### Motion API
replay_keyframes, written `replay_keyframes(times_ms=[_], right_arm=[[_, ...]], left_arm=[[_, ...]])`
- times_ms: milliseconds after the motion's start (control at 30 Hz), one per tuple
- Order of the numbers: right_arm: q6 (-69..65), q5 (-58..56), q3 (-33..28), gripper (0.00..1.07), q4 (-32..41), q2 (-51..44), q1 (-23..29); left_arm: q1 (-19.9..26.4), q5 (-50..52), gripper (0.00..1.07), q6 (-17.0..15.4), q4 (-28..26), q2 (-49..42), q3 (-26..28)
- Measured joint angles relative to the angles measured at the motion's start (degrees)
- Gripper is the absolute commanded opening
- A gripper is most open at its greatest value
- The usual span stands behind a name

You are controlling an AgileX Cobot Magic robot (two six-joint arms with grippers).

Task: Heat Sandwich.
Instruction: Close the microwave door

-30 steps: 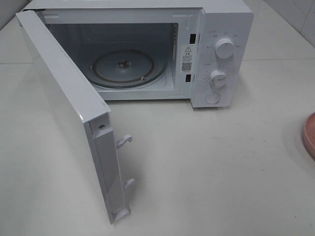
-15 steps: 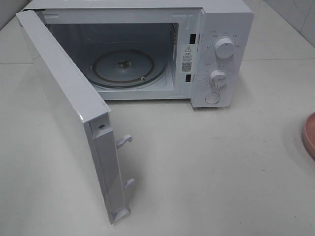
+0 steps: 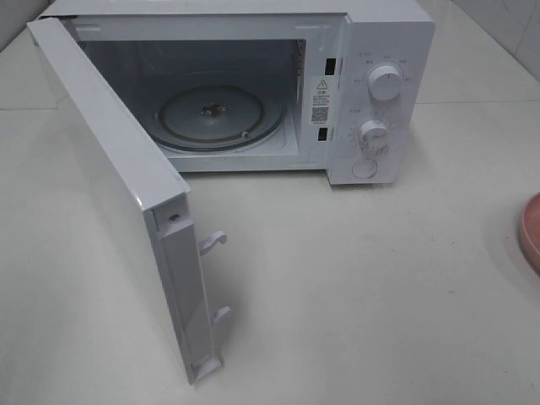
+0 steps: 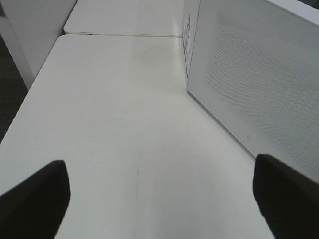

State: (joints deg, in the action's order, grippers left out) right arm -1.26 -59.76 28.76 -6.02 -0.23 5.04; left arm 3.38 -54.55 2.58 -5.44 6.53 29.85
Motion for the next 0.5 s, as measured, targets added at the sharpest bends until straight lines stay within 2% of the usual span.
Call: replay_keyframes(times_ms=[100, 133, 167, 233, 267, 300, 367, 400, 500], right_arm=[[0.0, 0.0, 0.0, 0.76, 0.0, 0.0, 0.0], [0.0, 0.0, 0.0, 0.76, 0.0, 0.0, 0.0], [0.0, 0.0, 0.0, 0.76, 0.0, 0.0, 0.0], [0.0, 0.0, 0.0, 0.76, 0.0, 0.0, 0.0], [0.0, 0.0, 0.0, 0.76, 0.0, 0.0, 0.0], [0.0, 0.0, 0.0, 0.76, 0.0, 0.0, 0.0], [0.0, 0.0, 0.0, 0.76, 0.0, 0.0, 0.0], [0.0, 0.0, 0.0, 0.76, 0.0, 0.0, 0.0], [0.0, 0.0, 0.0, 0.76, 0.0, 0.0, 0.0]], left_arm=[[0.0, 2.75, 0.59, 0.0, 0.06, 3.55, 0.0], [0.0, 4.41, 0.47, 0.0, 0.06, 6.19, 0.0], [0.0, 4.41, 0.47, 0.0, 0.06, 6.19, 0.0], [0.0, 6.36, 0.35, 0.0, 0.06, 8.65, 0.0], [0.0, 8.08, 0.24, 0.0, 0.06, 11.57, 0.0], [0.0, 8.08, 0.24, 0.0, 0.06, 11.57, 0.0], [0.0, 10.14, 0.14, 0.0, 0.06, 14.21, 0.0], [0.0, 11.97, 0.02, 0.0, 0.06, 17.19, -0.06], [0.0, 14.04, 0.0, 0.0, 0.06, 19.71, -0.46]])
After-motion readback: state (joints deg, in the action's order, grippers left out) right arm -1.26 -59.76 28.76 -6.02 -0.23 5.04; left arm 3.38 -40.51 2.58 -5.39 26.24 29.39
